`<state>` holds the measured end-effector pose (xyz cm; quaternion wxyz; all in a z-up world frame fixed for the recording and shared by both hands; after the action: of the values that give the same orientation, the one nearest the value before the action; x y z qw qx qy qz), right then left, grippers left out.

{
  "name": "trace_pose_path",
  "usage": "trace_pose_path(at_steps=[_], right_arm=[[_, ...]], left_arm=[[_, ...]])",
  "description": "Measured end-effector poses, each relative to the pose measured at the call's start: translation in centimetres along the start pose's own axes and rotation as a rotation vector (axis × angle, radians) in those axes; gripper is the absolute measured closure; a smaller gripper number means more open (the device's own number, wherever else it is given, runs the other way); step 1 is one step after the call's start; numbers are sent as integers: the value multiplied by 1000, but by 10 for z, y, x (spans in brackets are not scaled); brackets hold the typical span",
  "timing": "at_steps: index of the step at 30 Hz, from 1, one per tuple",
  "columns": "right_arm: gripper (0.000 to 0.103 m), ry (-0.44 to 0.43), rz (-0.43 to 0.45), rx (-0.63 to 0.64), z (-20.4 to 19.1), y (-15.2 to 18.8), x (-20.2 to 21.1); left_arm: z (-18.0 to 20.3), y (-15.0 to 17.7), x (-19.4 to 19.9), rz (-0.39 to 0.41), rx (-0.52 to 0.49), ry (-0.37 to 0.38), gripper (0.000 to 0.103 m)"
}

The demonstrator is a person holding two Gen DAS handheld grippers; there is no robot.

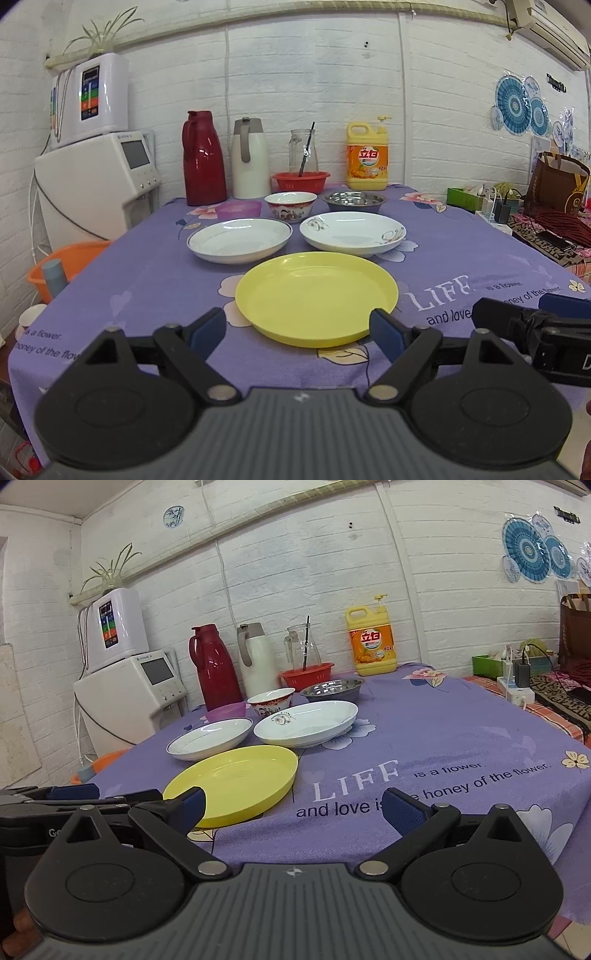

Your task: Organize plates and bowls

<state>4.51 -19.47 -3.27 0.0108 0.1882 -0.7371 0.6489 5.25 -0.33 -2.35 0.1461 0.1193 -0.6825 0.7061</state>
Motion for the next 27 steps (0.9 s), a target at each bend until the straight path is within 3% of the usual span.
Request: trace_pose_path(at_steps=[27], right_arm=[[0,-15,-18,-10,2,3,-3]], left_arm=[[1,-1,0,2,10,13,20]])
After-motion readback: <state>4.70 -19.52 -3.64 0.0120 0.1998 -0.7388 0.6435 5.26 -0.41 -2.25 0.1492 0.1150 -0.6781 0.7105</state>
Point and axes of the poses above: each gripper's, at about its wrist camera, not at the fingertips, and x roughly against the way its jaws point, z to its right, y to its underside, the point moved 6 cm from there along -x, roughly the way its jaws point, and after that the axes turned 5 degrees about x, right-handed, at the moved point
